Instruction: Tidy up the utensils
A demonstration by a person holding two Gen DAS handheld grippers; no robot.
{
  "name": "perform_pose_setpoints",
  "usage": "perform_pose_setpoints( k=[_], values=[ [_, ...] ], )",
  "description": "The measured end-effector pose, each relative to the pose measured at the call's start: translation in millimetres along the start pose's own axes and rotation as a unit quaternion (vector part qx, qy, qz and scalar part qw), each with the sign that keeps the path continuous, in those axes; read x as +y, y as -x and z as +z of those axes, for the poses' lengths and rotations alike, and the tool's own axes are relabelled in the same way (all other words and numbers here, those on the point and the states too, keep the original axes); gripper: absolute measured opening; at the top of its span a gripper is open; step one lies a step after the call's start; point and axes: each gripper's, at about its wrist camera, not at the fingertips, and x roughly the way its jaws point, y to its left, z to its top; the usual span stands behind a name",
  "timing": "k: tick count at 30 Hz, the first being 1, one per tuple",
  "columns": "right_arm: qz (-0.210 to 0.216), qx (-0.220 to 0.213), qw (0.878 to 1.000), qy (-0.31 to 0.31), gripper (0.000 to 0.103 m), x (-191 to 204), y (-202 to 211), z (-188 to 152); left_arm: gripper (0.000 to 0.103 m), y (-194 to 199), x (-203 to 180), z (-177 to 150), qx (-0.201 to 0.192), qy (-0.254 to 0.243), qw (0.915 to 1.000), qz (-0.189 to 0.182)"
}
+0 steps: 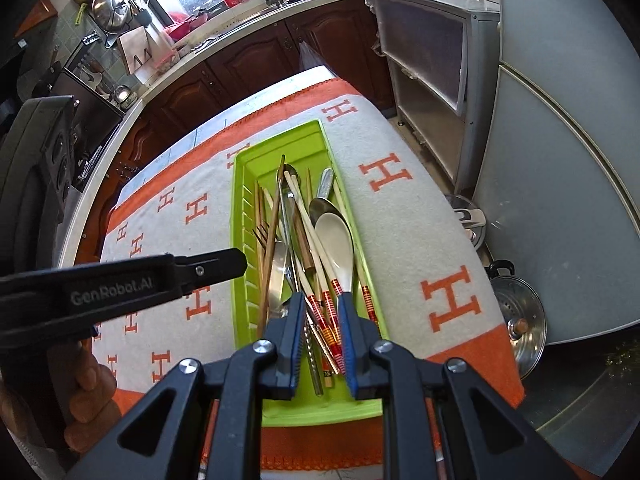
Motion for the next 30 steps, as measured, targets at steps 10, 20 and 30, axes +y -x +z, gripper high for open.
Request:
perform_pose_setpoints(
  k=[10,20,30],
  values=[
    [-0.004,0.0,1.0,0.016,0.018,12.3,2.1,-6.9,0.057,16.0,15.0,-22.0,-0.045,-0.034,0.9972,0.049],
    [-0.013,-0.006,0.999,0.045,0.035,36.0,4.7,-21.1,0.07,45.1,45.4,-50.8,-0.079,-0.076,0.9866,0.121],
    [-0.022,-0.003,0.996,0.081,0.042,66.1,4.5,-46.3,0.079,68.4,93.5,-93.1,-0.095,-0.039,0.9763,0.191]
  ],
)
